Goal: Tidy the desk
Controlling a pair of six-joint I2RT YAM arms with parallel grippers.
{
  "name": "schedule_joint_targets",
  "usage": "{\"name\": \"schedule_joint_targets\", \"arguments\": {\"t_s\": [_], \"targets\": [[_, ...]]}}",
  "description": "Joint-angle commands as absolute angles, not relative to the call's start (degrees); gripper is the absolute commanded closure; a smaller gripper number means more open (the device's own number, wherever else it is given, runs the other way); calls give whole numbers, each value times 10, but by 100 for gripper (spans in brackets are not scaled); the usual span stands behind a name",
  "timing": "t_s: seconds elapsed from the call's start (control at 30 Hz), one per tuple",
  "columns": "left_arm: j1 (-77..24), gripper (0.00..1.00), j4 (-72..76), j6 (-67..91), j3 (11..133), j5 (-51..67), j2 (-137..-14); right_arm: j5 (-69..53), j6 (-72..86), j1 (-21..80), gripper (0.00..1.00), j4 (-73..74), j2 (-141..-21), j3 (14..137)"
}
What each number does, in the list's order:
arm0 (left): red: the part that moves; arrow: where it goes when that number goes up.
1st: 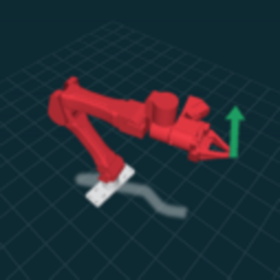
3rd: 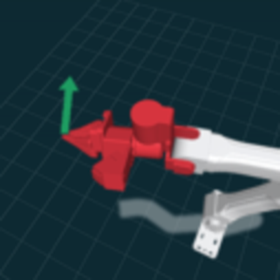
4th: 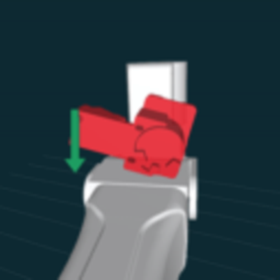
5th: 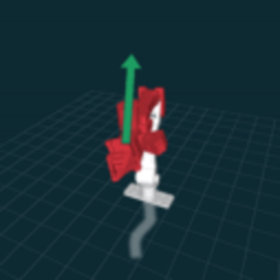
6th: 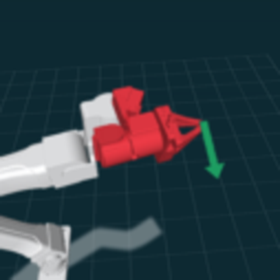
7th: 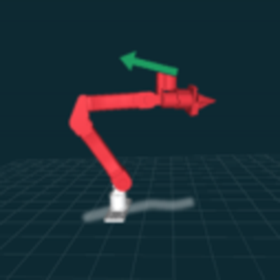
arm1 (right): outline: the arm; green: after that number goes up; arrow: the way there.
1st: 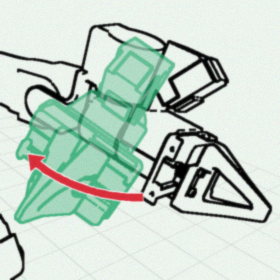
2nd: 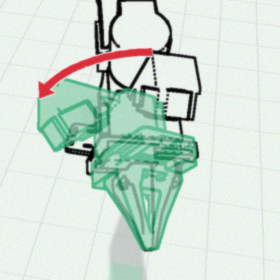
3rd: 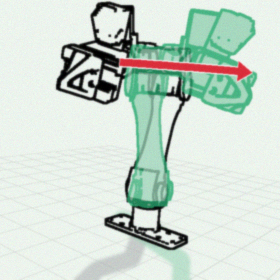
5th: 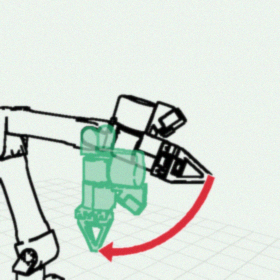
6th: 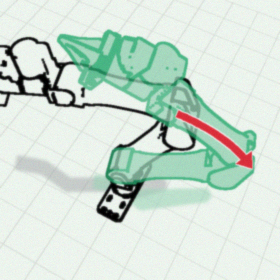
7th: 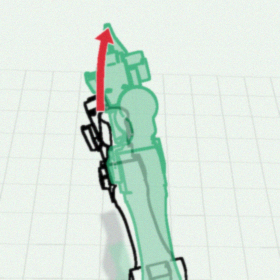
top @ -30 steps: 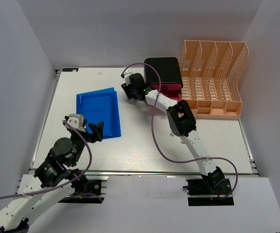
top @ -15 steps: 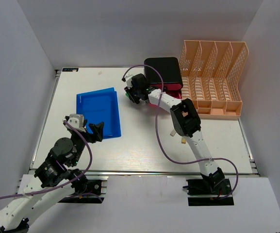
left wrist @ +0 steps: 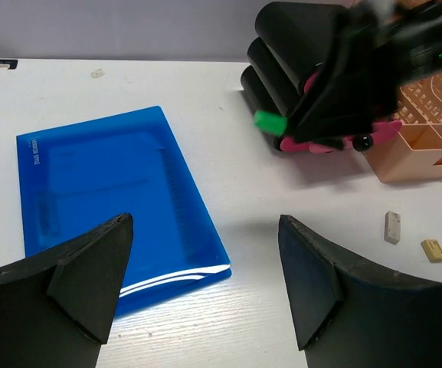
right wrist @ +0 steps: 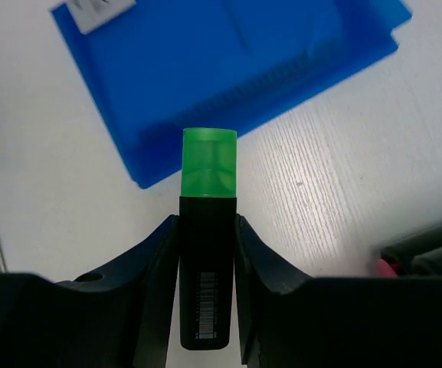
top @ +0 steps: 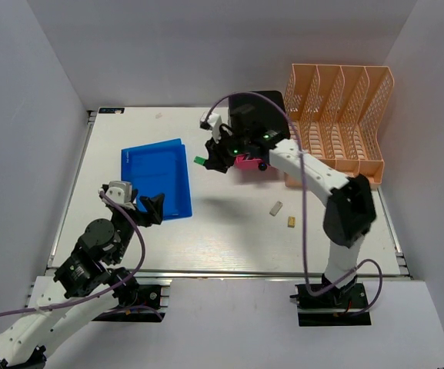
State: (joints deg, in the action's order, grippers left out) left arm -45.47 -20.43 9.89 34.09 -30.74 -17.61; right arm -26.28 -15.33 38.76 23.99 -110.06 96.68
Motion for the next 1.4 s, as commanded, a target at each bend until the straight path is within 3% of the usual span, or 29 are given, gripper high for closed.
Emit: {"name": "schedule_joint_targets", "arguments": {"t_s": [0.0, 0.23, 0.43, 0.8, 1.37], "targets": [[-452, 14, -197, 93, 336, -296, -189, -321, -200, 386, 100, 279, -1017, 926], [-452, 14, -198, 93, 337, -280, -197, -128, -331, 367, 100, 309, -916, 856], [-452, 14, -197, 91, 337, -271, -201, -63, -475, 340, 100, 253, -865, 787], [-452, 14, -196, 89, 336, -267, -207, -93, -632, 302, 100, 241, -891, 773], [-452, 14, -196, 86, 335, -265, -207, -88, -633, 294, 100, 157, -952, 769]]}}
